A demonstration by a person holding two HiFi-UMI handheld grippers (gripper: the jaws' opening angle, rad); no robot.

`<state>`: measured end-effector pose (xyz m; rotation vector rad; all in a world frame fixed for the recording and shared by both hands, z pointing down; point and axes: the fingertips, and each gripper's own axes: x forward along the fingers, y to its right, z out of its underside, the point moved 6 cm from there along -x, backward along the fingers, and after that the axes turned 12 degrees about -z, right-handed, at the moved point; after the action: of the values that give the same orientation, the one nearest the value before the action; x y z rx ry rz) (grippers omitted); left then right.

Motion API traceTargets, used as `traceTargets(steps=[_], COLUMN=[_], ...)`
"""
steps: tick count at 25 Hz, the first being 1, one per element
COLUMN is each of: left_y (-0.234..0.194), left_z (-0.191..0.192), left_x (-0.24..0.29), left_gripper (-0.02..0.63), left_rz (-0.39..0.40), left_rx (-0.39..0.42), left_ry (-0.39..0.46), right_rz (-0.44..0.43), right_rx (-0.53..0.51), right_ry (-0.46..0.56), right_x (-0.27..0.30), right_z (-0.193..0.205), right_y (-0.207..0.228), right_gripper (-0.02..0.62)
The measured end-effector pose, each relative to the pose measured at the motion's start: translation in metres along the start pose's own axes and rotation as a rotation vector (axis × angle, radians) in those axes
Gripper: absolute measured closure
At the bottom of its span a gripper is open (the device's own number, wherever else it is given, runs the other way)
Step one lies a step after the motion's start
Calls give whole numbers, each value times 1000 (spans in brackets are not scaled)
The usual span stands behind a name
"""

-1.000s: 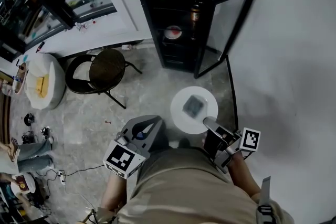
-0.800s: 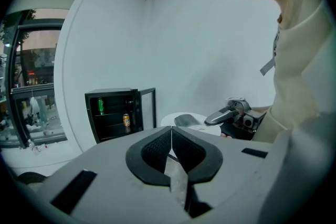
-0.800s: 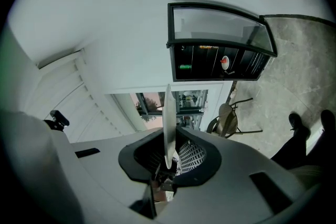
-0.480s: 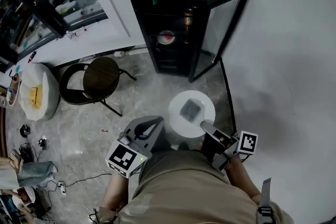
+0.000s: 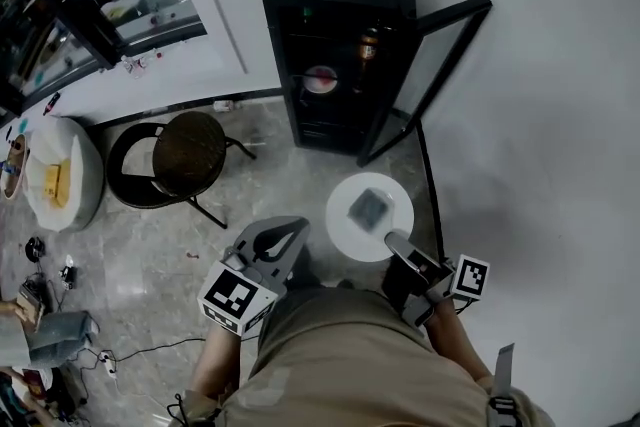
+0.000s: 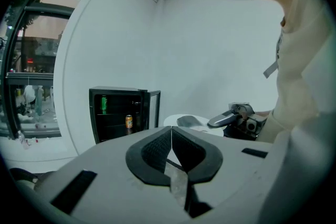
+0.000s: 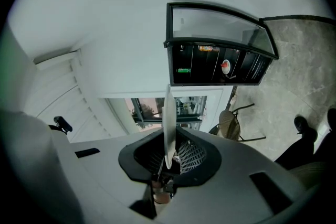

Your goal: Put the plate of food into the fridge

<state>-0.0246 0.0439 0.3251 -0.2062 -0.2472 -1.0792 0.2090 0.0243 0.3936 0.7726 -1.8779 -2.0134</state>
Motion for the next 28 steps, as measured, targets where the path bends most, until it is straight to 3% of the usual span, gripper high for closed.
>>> traceTargets(steps=[18, 25, 28], left_y=[-101, -141, -152], left_z=[3, 2, 2], left_x=[3, 0, 1], left_gripper=[594, 594, 594], left_rz=[41, 26, 28], left_rx=[-67, -14, -39], left_ry=[38, 48, 59], right_rz=[11, -13, -14], right_rx=[-29, -62, -74], right_ry=[88, 127, 129], right_x=[90, 125, 135], right_z=[-7, -8, -12], right_y=[12, 16, 15], right_gripper=[551, 551, 551])
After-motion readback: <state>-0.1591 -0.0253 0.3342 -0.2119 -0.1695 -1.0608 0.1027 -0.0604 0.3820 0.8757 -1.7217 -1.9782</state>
